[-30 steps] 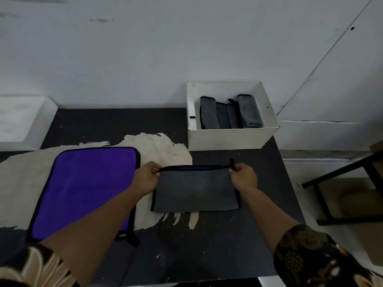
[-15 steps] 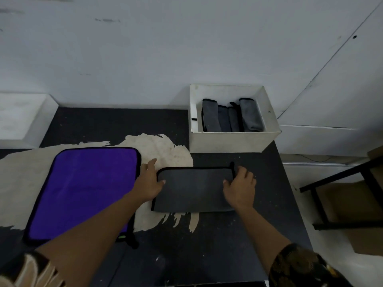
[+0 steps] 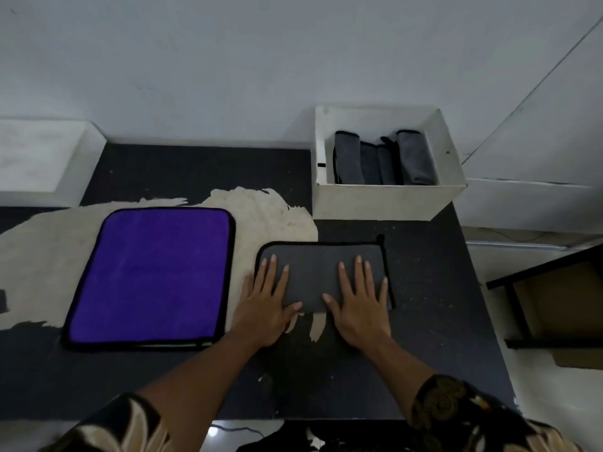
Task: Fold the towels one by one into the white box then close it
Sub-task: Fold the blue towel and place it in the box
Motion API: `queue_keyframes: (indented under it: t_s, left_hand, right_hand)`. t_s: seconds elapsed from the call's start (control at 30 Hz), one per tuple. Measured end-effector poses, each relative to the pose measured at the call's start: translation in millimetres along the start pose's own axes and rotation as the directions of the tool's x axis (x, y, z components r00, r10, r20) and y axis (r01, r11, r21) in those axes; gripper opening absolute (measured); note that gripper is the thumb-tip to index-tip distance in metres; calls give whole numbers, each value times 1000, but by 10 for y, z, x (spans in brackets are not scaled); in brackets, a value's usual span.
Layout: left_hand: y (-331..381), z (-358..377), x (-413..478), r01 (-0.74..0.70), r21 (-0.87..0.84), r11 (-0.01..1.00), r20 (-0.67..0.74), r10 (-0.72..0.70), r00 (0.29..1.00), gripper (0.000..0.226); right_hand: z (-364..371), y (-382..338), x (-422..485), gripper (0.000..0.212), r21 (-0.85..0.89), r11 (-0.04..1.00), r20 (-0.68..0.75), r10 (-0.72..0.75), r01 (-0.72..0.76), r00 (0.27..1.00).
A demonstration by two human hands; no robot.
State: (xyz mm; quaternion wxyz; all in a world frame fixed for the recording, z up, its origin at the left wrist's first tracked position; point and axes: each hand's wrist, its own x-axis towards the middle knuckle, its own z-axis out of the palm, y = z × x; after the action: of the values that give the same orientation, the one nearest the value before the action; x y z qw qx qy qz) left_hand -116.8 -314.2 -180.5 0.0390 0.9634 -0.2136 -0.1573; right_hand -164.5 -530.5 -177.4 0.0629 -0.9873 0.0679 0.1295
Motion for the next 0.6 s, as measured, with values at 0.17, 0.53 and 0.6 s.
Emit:
queue_keyframes:
  t_s: [0.17,0.53,0.6]
  left_hand:
    - [-82,-27,-48,25,18,1000,28,-25,999,82]
    - [-86,-364,19,-73,134,988,85,62,994,71]
    - [-74,-425,20,-96,154,983,2,97,995,78]
  right_hand:
    - [-43,150,-43,76,8,996,5,89,-89,996]
    - [-278,230,-91,79,113,958,-8,265,-262,964]
    - [-388,138,-81,65,229,899,-105,403,-373,909]
